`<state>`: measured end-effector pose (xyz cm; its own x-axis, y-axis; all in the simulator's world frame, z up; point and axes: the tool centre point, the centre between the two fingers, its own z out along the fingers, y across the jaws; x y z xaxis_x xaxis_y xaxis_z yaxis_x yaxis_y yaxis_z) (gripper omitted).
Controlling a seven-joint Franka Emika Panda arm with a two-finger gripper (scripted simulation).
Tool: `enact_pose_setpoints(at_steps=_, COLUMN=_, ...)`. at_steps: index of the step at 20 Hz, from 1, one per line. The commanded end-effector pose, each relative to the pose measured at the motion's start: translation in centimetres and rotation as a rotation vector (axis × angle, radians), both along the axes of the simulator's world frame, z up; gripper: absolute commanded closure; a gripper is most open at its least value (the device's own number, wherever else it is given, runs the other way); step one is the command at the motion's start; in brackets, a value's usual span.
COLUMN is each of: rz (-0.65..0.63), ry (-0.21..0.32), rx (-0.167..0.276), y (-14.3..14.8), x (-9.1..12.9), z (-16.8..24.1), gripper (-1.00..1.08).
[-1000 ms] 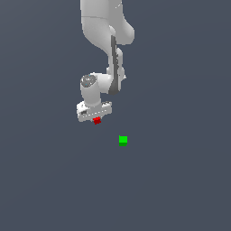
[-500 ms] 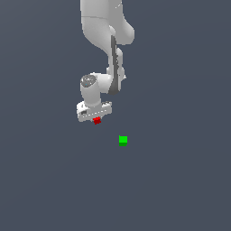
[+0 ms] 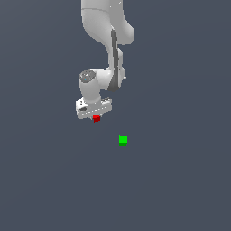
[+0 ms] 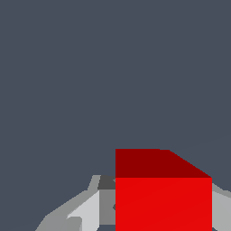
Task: Stack the red cube on top of the green cube.
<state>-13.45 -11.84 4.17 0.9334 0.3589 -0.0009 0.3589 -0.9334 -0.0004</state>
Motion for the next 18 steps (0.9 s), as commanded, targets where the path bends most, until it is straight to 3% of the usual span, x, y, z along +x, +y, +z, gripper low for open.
enact_pose_setpoints(at_steps=1, rz=0.000, ry=-0.001, rx=0.000, y=0.0, x=0.0, z=1.3, gripper=1.08)
enact_pose_setpoints(at_steps=10, rz=0.001, ry=-0.001, rx=0.000, y=0.0, x=0.0, z=6.4, gripper=1.08)
enact_pose_setpoints(at_steps=18, rz=0.001, ry=-0.001, rx=0.000, y=0.0, x=0.1, z=7.8, gripper=1.08)
